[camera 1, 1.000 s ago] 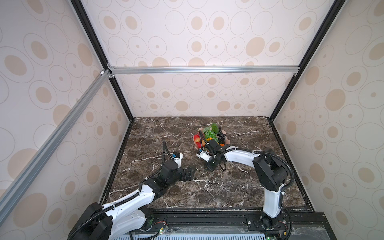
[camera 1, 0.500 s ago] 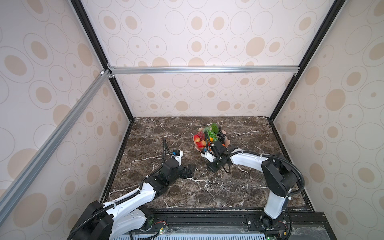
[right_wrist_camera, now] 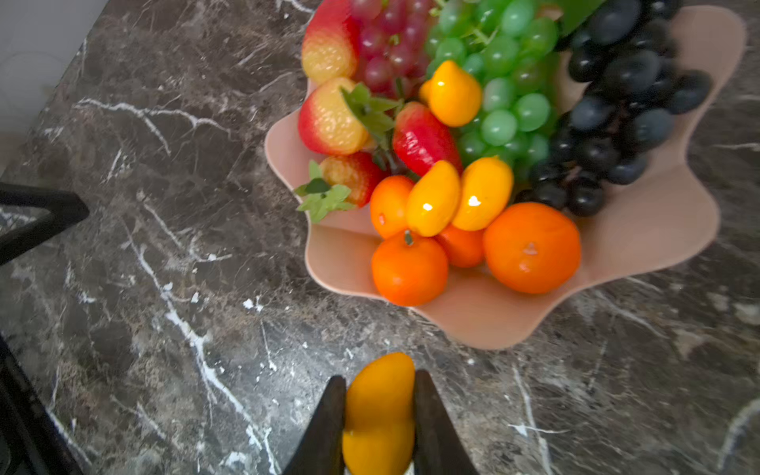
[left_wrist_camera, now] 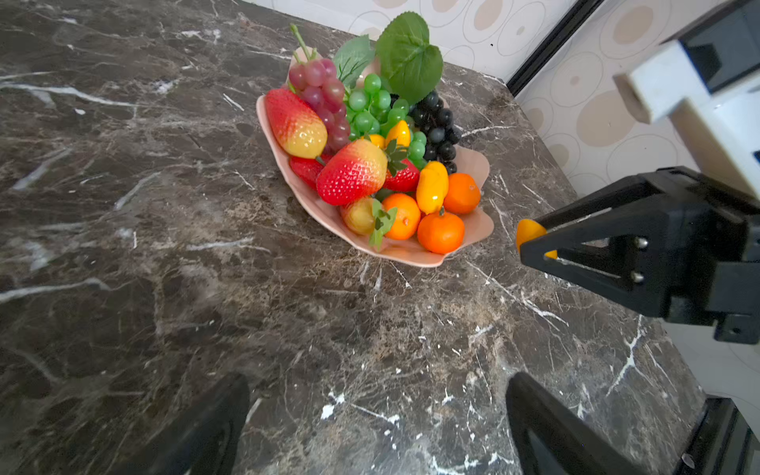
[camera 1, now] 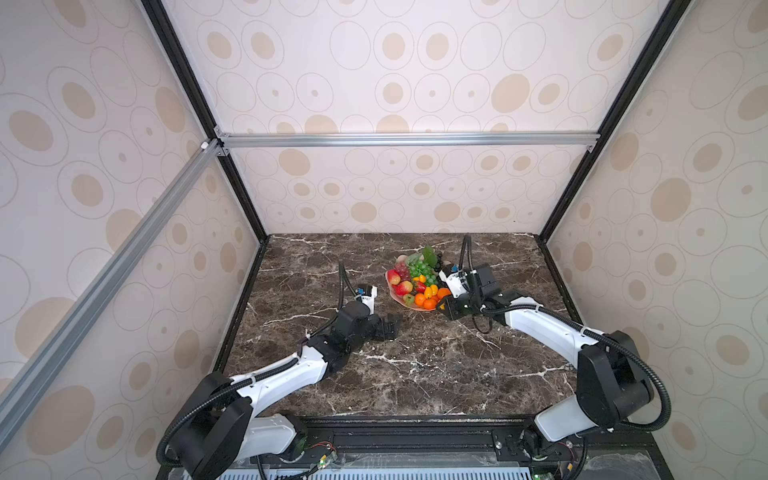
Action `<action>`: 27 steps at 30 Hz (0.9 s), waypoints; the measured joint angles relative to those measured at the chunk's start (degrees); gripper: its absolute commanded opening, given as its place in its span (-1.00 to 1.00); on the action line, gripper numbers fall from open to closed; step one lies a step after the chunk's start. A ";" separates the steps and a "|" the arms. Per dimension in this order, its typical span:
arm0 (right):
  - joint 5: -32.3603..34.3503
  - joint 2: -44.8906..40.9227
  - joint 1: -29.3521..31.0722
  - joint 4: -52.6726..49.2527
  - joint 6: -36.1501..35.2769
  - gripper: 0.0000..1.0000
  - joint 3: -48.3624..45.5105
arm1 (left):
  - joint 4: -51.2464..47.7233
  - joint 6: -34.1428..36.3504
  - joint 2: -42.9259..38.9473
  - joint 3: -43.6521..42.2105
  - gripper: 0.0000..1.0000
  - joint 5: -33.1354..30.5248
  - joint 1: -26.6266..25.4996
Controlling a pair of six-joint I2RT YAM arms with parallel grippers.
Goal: Place and organize the fake fruits in the fruit bowl
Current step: 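Lift the yellow fruit and carry it over the pink bowl, then open the right gripper to drop the yellow fruit into the bowl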
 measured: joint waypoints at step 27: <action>1.44 26.08 -1.16 -8.37 2.62 -0.44 30.77 | 4.44 0.13 5.33 5.25 0.96 -0.72 0.79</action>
